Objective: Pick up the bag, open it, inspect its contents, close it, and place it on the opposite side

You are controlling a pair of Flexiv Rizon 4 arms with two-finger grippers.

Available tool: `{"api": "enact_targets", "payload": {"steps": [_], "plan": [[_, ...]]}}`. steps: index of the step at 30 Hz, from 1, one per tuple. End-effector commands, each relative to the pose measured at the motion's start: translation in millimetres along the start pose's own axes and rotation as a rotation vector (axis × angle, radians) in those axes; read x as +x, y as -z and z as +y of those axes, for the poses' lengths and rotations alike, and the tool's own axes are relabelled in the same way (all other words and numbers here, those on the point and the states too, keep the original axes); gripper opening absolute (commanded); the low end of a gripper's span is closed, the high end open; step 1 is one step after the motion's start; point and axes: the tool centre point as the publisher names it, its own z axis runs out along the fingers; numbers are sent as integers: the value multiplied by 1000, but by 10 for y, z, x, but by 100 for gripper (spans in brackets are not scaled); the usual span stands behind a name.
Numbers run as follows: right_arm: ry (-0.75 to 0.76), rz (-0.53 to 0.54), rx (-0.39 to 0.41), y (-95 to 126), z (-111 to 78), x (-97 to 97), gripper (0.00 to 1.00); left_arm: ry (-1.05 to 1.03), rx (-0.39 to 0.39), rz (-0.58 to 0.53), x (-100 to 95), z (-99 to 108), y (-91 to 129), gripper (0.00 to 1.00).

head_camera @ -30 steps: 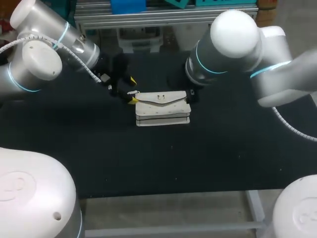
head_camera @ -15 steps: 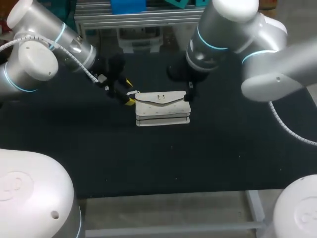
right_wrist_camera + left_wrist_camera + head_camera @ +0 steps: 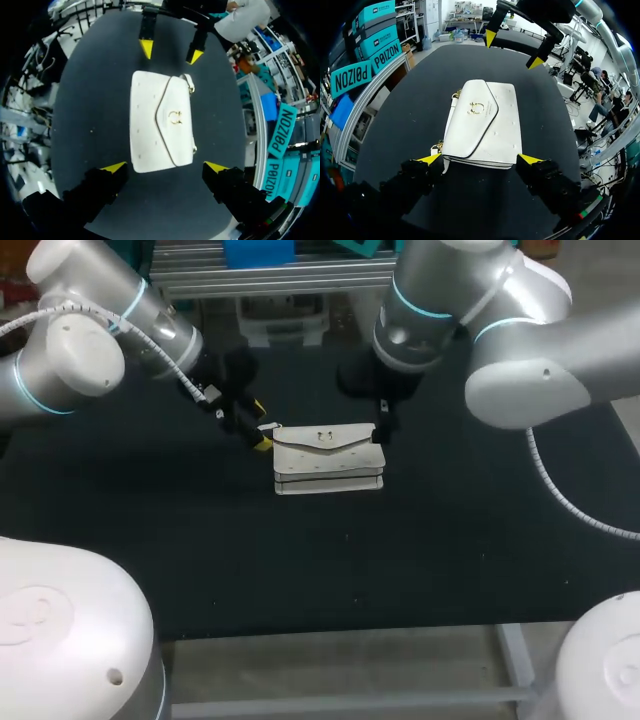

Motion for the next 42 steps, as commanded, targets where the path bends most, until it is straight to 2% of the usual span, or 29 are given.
{"api": "enact_targets", "payload": {"steps": [1,5,6,9,10,11,12,13,16,18,22,25,33,37,39,42], "plan": [[2,42,4,14,15,-27,100,0,1,0,-2,3,-5,100],[2,42,4,14,15,-27,100,0,1,0,-2,3,-5,100],[-9,88,-30,23,53,-98,100,0,1,0,-2,3,-5,100],[-182,196,-95,98,92,-329,100,148,30,45,-42,-141,-28,100],[-247,182,-93,111,78,-395,100,214,36,38,-55,-178,-28,100],[-293,227,-123,137,66,-434,100,267,49,2,-48,-208,-28,100],[-356,262,-142,165,43,-477,100,344,50,11,-66,-237,-16,100],[-425,256,-126,167,15,-528,100,404,53,7,-65,-256,-5,100],[-582,350,-129,184,-50,-612,100,597,36,-20,-98,-294,-15,100],[-666,423,-134,189,-60,-617,100,709,24,-42,-82,-314,-32,100],[-759,499,-88,163,-19,-569,100,853,13,-72,-66,-301,-18,100],[-889,561,-92,151,-18,-555,100,971,23,-100,-85,-281,-25,100],[-1210,650,-214,121,-173,-454,100,1188,86,-74,-98,-203,-31,100],[-1323,624,-242,124,-215,-364,100,1268,114,-49,-115,-187,-48,100],[-1380,591,-276,155,-214,-300,100,1302,142,-36,-120,-174,-59,100],[-1458,527,-319,195,-233,-237,100,1333,144,-32,-134,-163,-76,100]]}}
